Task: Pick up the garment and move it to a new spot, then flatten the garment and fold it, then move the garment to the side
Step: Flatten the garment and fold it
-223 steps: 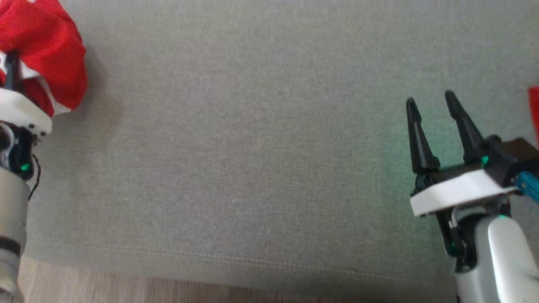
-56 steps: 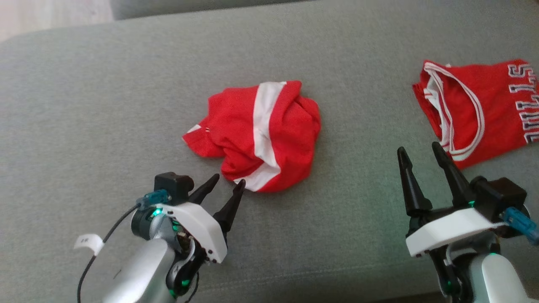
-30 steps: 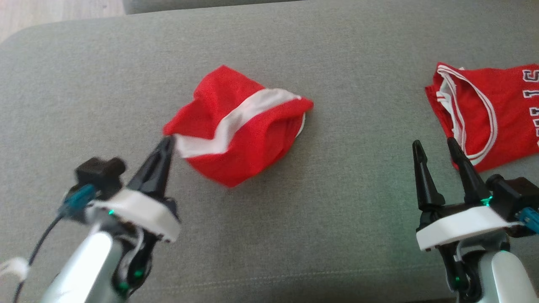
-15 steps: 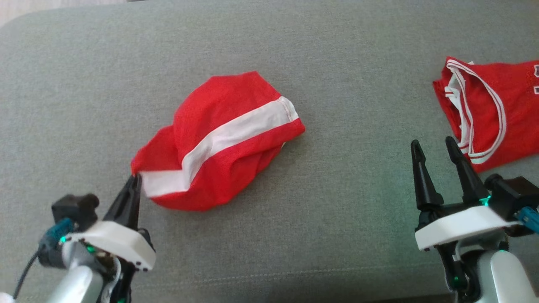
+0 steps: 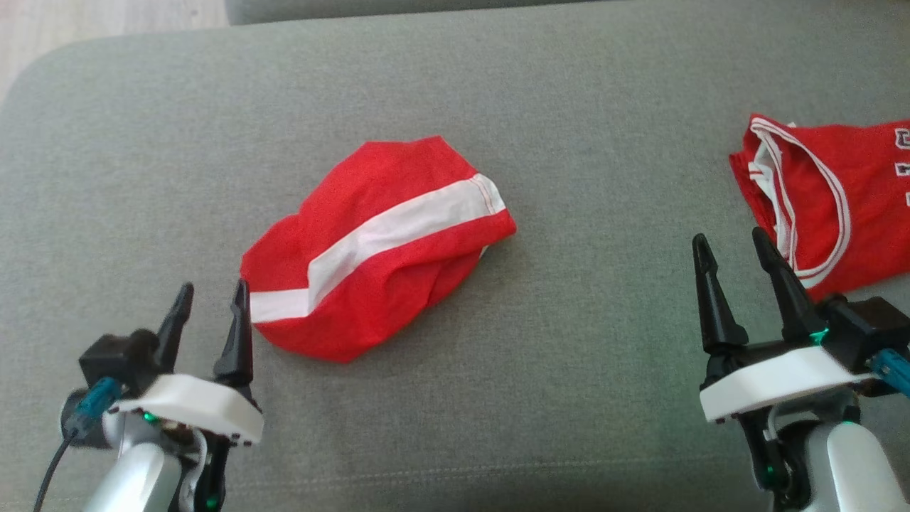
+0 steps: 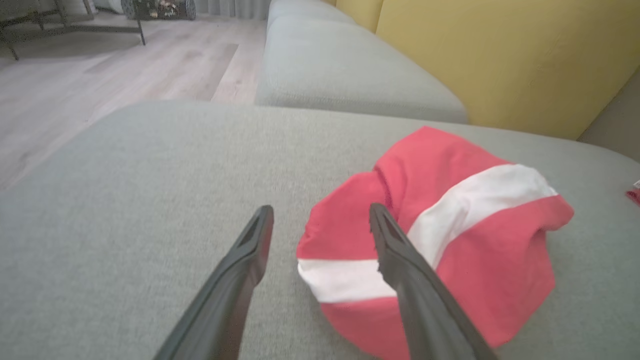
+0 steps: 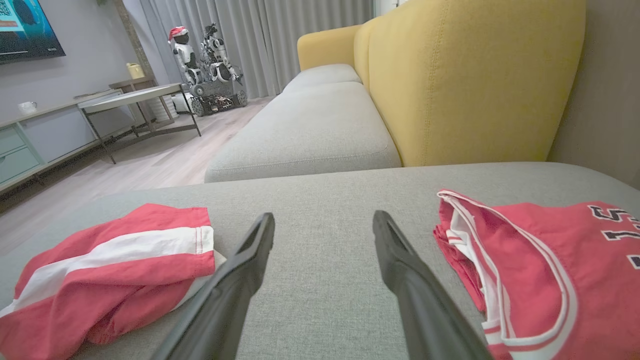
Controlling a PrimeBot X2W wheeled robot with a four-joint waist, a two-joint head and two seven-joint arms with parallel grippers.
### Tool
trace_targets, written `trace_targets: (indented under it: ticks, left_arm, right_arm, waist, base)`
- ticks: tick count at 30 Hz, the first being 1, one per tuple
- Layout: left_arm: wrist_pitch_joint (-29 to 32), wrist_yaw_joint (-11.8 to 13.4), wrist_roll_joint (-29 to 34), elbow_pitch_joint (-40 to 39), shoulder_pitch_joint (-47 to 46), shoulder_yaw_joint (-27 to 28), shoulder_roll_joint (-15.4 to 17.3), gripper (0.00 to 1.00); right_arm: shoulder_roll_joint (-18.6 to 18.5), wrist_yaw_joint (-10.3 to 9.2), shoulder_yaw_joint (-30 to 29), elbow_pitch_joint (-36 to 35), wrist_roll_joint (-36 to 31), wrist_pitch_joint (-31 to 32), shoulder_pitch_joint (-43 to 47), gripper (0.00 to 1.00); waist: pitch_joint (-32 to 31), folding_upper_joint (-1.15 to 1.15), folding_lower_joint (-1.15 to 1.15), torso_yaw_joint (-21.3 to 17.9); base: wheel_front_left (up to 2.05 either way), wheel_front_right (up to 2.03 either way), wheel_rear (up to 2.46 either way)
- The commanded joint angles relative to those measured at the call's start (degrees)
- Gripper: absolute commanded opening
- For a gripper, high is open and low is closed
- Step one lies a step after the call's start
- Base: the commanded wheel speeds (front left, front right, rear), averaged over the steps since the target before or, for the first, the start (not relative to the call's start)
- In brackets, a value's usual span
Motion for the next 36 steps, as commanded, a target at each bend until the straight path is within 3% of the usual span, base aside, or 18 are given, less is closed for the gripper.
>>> trace_targets:
  ticks: [1,18,27,36]
  left_arm:
    - [-0.6,0.5,0.7,-2.2,-2.6,2.7,1.3,1.0]
    - [2.1,6.2,5.5,-15.5,6.8,2.6,3.8,1.0]
    - [3.3,7.0,5.3,-16.1,7.9,1.9,3.8,1.0]
    - [3.5,5.5,4.2,-14.1,5.9,1.7,3.8,1.0]
  right_arm:
    - [-0.3,-0.04,1.4,-2.4,-0.2,0.2,-2.0,1.0]
    - [-0.3,-0.04,3.1,-3.5,-2.6,2.5,1.7,1.0]
    - [-0.3,-0.04,2.5,-4.2,-2.3,3.2,2.7,1.0]
    - [-0.3,-0.04,2.3,-4.6,-2.0,3.3,2.7,1.0]
  waist:
    - [-0.5,0.0,0.0,0.4]
    - [-7.8,0.0,0.0,2.4]
    - [-8.8,0.0,0.0,2.5]
    - [-8.3,0.0,0.0,2.2]
  base:
    - [0.0,0.0,0.0]
    - [0.0,0.0,0.0]
    - [0.0,0.0,0.0]
    - [0.0,0.0,0.0]
